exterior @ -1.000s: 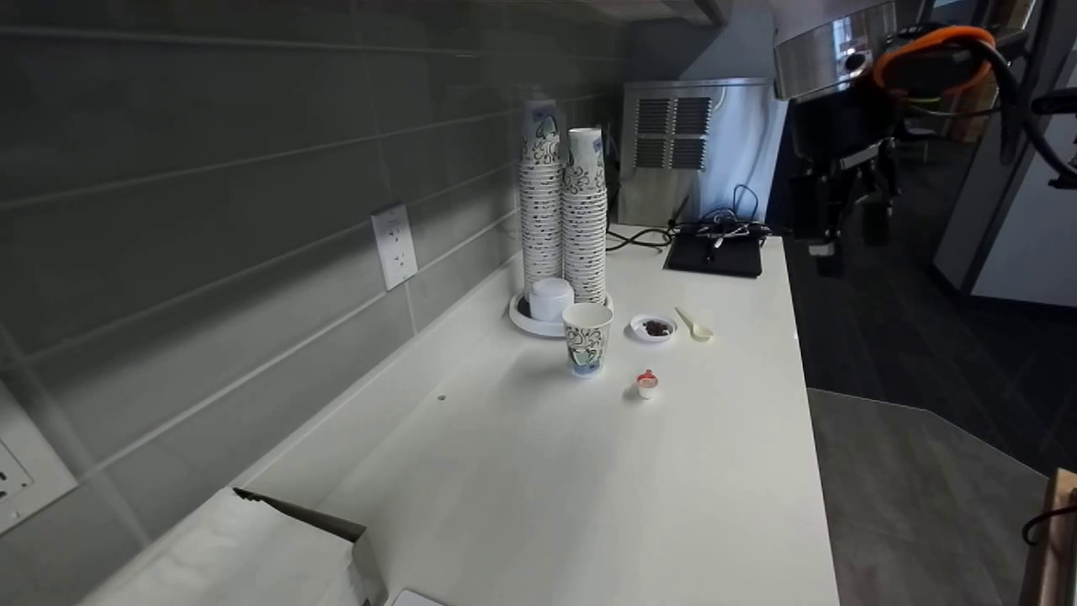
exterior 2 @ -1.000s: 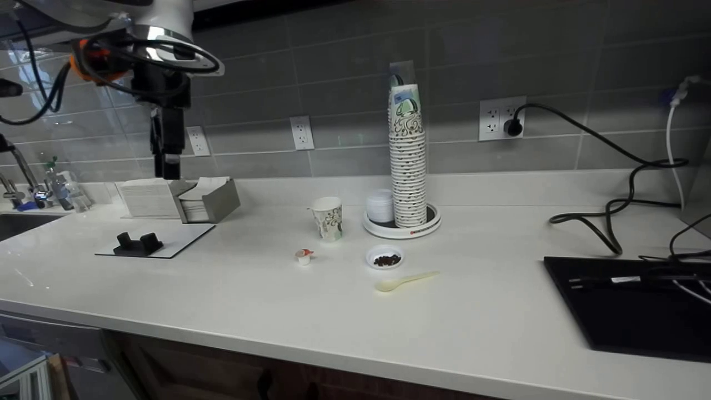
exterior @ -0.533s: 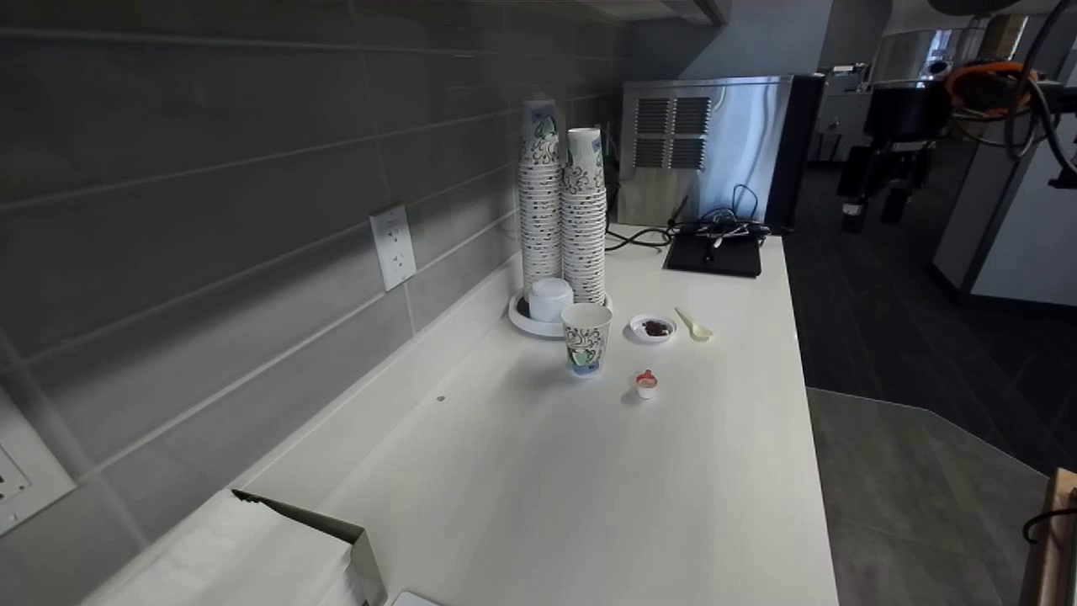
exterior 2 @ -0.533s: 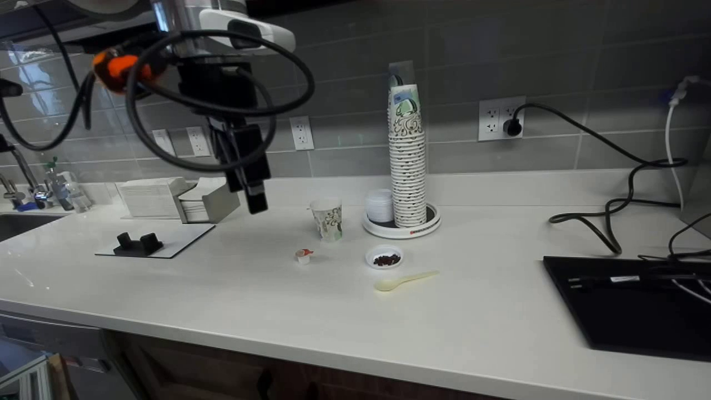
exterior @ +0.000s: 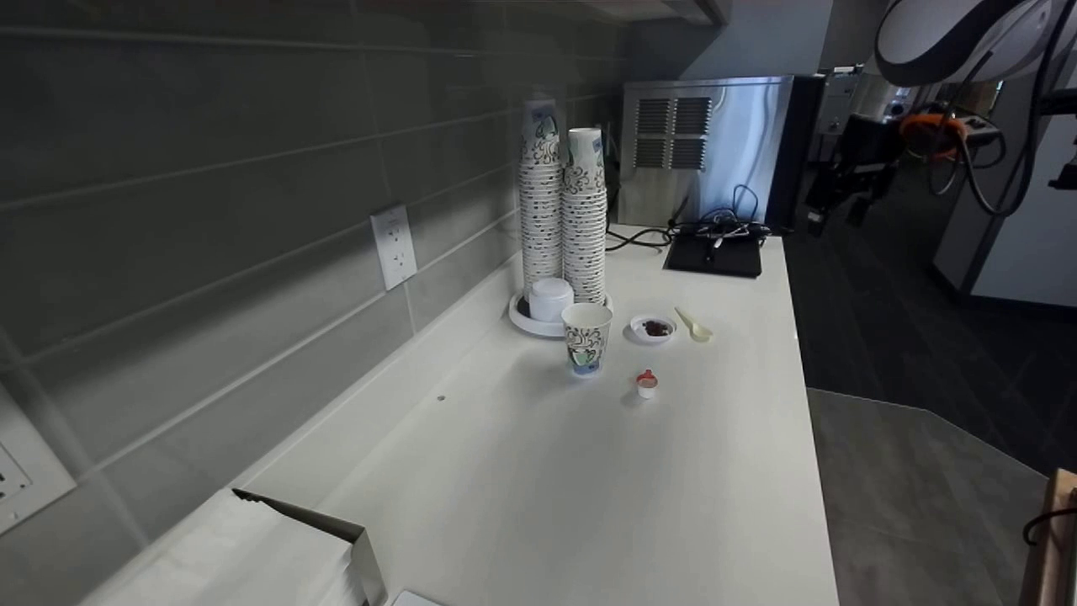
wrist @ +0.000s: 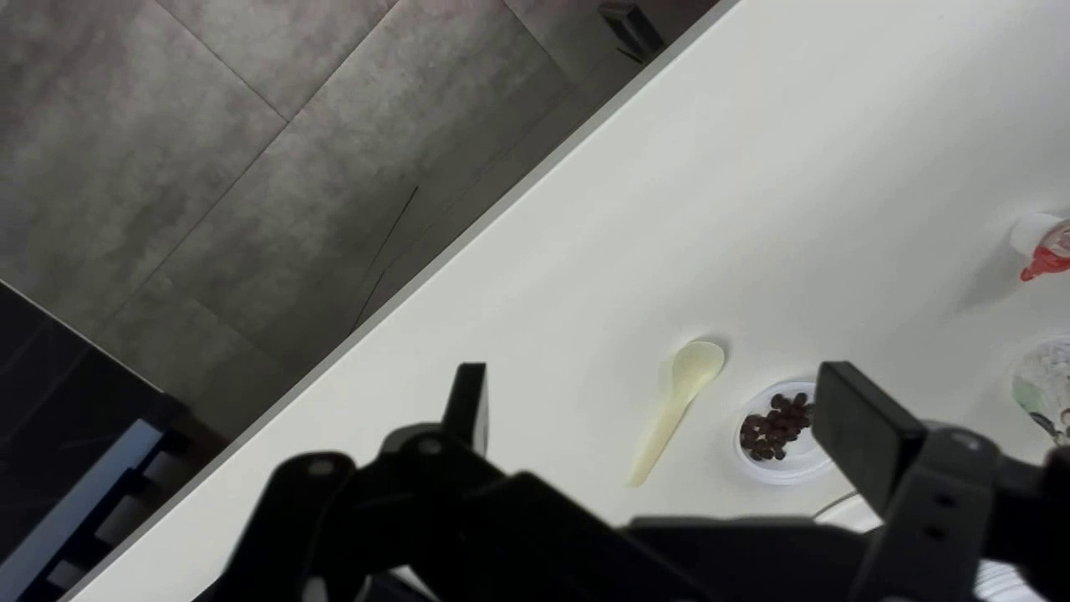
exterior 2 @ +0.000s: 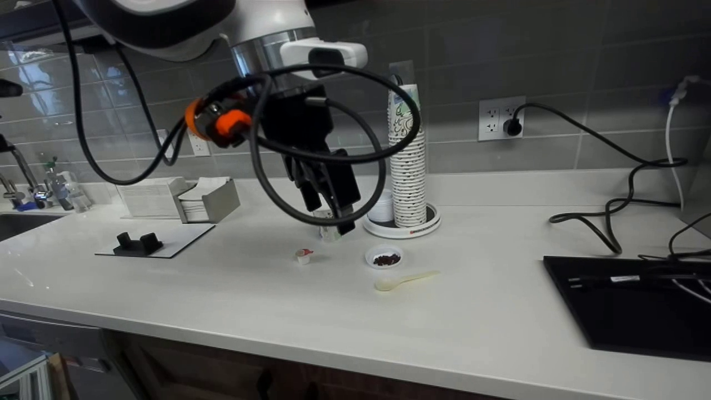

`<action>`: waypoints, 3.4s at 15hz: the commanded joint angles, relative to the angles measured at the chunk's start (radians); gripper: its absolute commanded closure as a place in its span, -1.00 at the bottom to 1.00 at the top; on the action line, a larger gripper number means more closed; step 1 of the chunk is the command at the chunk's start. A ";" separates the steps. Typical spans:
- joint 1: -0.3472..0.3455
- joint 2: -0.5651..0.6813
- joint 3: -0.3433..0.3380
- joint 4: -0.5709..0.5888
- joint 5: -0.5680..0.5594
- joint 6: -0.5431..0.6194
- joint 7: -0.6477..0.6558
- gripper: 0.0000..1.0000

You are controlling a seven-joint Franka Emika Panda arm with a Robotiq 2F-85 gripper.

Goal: Use the spoon to scoop up the contents in the lid and put them inside the cup

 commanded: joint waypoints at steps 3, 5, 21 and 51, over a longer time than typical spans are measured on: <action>-0.012 0.007 0.013 0.011 0.005 -0.002 -0.003 -1.00; -0.012 0.006 0.013 0.012 0.005 -0.002 -0.003 -1.00; -0.100 0.773 0.125 0.719 0.386 -0.374 0.087 -1.00; -0.163 1.228 0.185 1.315 0.374 -0.627 0.305 -1.00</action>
